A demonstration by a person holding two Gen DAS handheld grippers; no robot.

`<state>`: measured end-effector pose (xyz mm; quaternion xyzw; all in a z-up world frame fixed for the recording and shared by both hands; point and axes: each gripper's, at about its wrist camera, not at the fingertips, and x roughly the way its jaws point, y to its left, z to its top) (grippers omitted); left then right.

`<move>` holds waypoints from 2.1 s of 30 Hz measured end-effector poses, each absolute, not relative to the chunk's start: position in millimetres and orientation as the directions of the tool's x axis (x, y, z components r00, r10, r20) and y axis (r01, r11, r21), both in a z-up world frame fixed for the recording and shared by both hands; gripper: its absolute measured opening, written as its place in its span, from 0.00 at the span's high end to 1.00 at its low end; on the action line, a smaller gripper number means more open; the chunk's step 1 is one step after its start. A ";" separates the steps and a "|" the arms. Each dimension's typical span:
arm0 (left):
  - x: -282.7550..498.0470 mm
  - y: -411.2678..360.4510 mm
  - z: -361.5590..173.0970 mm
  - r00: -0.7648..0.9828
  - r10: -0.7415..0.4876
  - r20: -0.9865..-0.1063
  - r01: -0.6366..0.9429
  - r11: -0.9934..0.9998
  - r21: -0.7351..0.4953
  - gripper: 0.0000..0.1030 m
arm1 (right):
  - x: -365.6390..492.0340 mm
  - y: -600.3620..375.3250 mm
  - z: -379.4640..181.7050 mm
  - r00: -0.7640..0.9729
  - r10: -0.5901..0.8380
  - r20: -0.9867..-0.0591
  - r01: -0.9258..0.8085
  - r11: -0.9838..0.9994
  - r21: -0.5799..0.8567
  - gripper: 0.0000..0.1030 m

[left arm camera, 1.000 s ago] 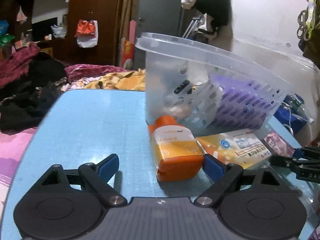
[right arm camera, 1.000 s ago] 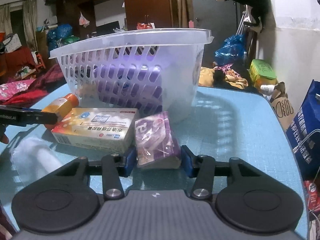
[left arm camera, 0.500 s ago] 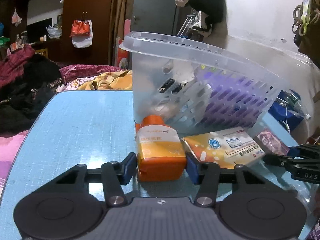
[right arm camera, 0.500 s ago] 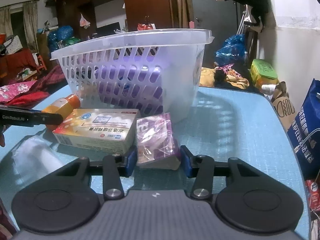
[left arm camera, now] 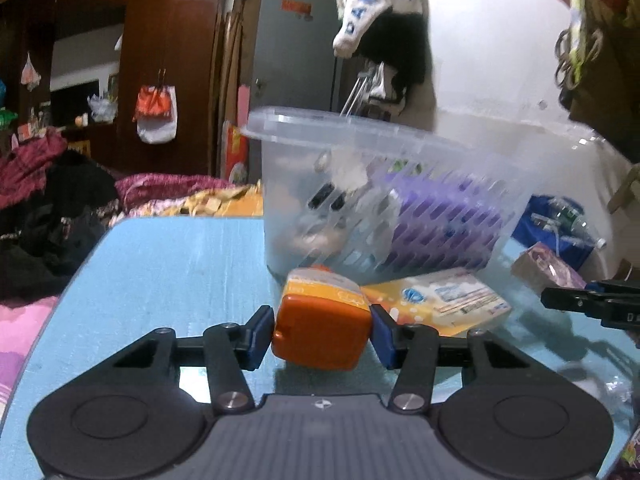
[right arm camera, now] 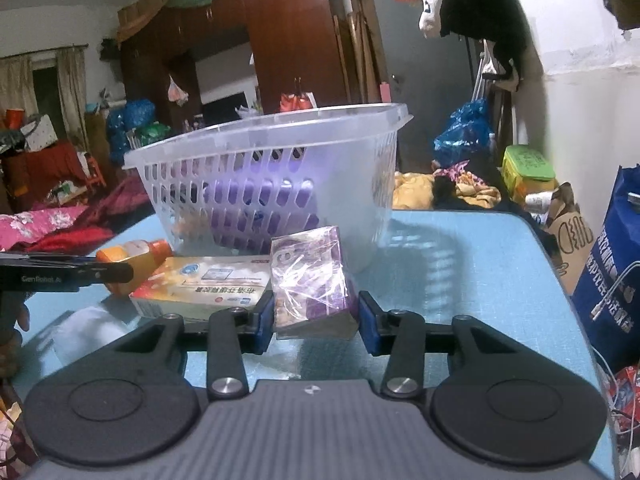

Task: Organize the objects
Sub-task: 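Lift the bottle and packet over the basket and open both tools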

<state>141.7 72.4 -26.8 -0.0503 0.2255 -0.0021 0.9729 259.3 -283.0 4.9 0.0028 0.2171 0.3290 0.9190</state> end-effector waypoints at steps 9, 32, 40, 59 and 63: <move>109.5 72.3 -6.1 0.951 -0.093 -0.296 0.054 0.989 -0.139 0.47 | 232.0 -299.8 35.2 0.710 0.642 -0.288 -0.631 0.763 0.145 0.55; 286.9 42.0 61.1 0.889 -0.125 -0.440 0.086 0.990 -0.108 0.46 | 369.0 -189.6 81.9 0.669 0.582 -0.462 -0.643 0.765 0.032 0.54; 215.5 52.1 73.0 0.944 -0.147 -0.296 0.117 0.986 -0.116 0.18 | 322.5 -231.0 88.7 0.719 0.611 -0.332 -0.633 0.772 0.051 0.03; 133.4 63.3 -33.7 0.861 -0.221 -0.458 0.164 0.973 -0.163 0.20 | 261.6 -250.6 8.3 0.532 0.701 -0.475 -0.747 0.653 0.127 0.23; 137.9 53.4 -39.6 0.843 -0.232 -0.485 0.192 0.973 -0.131 0.21 | 262.4 -246.0 -4.2 0.511 0.693 -0.508 -0.752 0.647 0.126 0.26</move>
